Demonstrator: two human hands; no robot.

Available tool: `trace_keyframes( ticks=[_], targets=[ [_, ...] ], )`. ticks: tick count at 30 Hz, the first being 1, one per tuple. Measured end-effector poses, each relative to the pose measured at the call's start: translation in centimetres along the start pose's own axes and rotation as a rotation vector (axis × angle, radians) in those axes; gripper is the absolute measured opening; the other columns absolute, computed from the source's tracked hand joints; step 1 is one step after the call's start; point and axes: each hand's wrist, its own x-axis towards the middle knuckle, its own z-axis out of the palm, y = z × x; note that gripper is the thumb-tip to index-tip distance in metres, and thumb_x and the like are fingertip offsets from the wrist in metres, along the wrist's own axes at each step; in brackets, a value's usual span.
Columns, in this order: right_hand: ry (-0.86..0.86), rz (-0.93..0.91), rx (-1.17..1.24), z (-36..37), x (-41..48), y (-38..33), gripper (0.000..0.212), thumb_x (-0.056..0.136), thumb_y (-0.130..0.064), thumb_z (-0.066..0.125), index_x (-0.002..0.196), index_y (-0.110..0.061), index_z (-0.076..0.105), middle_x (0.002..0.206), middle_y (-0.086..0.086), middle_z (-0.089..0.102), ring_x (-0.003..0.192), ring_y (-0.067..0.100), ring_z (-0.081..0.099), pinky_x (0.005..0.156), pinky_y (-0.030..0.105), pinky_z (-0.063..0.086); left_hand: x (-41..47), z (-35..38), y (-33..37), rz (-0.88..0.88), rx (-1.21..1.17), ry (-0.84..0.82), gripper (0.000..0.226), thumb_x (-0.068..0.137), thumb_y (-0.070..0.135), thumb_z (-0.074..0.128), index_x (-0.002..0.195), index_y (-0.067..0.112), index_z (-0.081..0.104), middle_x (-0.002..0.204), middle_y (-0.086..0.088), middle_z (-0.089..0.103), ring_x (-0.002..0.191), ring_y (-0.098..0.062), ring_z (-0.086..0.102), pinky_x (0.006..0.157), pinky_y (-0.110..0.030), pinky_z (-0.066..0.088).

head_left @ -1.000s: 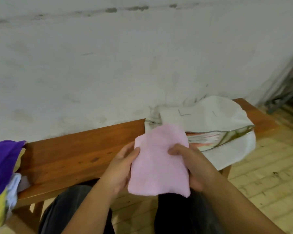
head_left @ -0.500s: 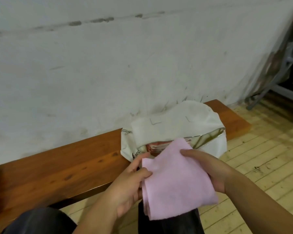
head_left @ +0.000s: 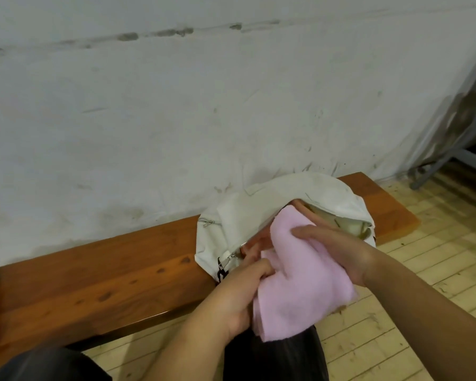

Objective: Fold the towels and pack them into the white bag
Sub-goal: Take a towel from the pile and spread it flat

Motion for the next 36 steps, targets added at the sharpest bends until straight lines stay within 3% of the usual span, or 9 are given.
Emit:
trace_keyframes(
  ticks=[5,8,11,16,23,25,28,33,36],
  targets=[
    [0.103,-0.116,-0.292,-1.7,2.1,-1.4,0.064,0.077,-0.062,0.074,0.136,-0.061,0.047,0.143,-0.022,0.048,0.132,0.015,0.046,0.116,0.047,0.037,3.0,1.1,0.8,0.162,0.042,0.053,0.053,0.092,0.018,0.056,0.131,0.054,0.052,0.121,0.005,0.072,0.11,-0.018,0.07,0.097,-0.044,0.057],
    [0.215,-0.225,-0.498,-1.8,3.1,-2.0,0.03,0.091,-0.052,0.063,0.118,-0.047,0.053,0.114,-0.019,0.059,0.105,0.009,0.057,0.09,0.037,0.051,4.7,1.7,1.4,0.233,0.032,0.211,0.053,0.089,0.023,0.053,0.132,0.054,0.048,0.125,0.01,0.067,0.11,-0.016,0.067,0.094,-0.041,0.058],
    [0.352,-0.329,-0.656,-1.4,3.9,-2.1,0.012,0.094,-0.044,0.061,0.105,-0.042,0.056,0.098,-0.021,0.058,0.092,0.001,0.055,0.068,0.026,0.041,6.6,2.5,2.0,0.298,0.09,0.324,0.055,0.086,0.029,0.05,0.138,0.045,0.045,0.135,0.008,0.059,0.119,-0.015,0.06,0.105,-0.042,0.049],
    [0.373,-0.225,-0.726,-1.2,6.0,-2.3,0.005,0.097,-0.039,0.058,0.099,-0.036,0.06,0.091,-0.009,0.062,0.094,0.013,0.062,0.074,0.029,0.041,8.7,3.7,4.2,0.508,0.29,0.407,0.05,0.1,0.011,0.038,0.148,0.024,0.043,0.144,0.011,0.046,0.132,-0.004,0.04,0.114,-0.02,0.025],
    [0.392,-0.269,-0.528,0.2,7.2,-2.7,0.032,0.092,-0.064,0.051,0.103,-0.038,0.065,0.104,-0.001,0.069,0.104,0.022,0.064,0.096,0.047,0.051,10.8,4.3,5.8,0.592,0.537,0.49,0.024,0.1,0.032,0.049,0.117,0.024,0.064,0.12,0.008,0.067,0.11,-0.011,0.06,0.095,-0.022,0.043],
    [0.41,-0.263,-0.53,0.3,7.8,-2.2,0.035,0.098,-0.056,0.048,0.12,-0.034,0.063,0.119,0.004,0.067,0.115,0.026,0.06,0.104,0.049,0.046,11.7,3.6,5.7,0.517,0.527,0.461,0.029,0.103,0.036,0.046,0.123,0.028,0.065,0.127,0.01,0.066,0.118,-0.008,0.059,0.095,-0.011,0.039],
    [0.379,-0.2,-0.595,0.5,8.5,-1.3,0.049,0.105,-0.036,0.04,0.151,-0.016,0.042,0.145,0.015,0.053,0.134,0.033,0.048,0.11,0.039,0.036,12.7,1.6,5.0,0.378,0.606,0.526,0.044,0.108,0.029,0.039,0.15,0.016,0.042,0.157,-0.007,0.039,0.148,-0.023,0.031,0.119,-0.025,0.017],
    [0.428,-0.235,-0.719,1.1,10.0,-1.2,0.029,0.105,-0.026,0.042,0.12,-0.01,0.061,0.105,0.005,0.062,0.108,0.029,0.06,0.087,0.031,0.037,13.3,0.7,3.9,0.472,0.429,0.673,0.032,0.107,0.021,0.045,0.135,0.012,0.058,0.132,0.004,0.057,0.125,-0.013,0.049,0.094,0.006,0.023],
    [0.546,-0.319,-0.669,2.3,11.0,-1.8,0.021,0.103,-0.019,0.045,0.112,-0.007,0.06,0.096,0.005,0.062,0.094,0.029,0.061,0.08,0.032,0.04,13.0,1.1,4.4,0.518,0.394,0.756,0.031,0.105,0.011,0.043,0.131,0.013,0.06,0.121,0.006,0.058,0.116,-0.01,0.051,0.09,0.002,0.025]
  ],
)
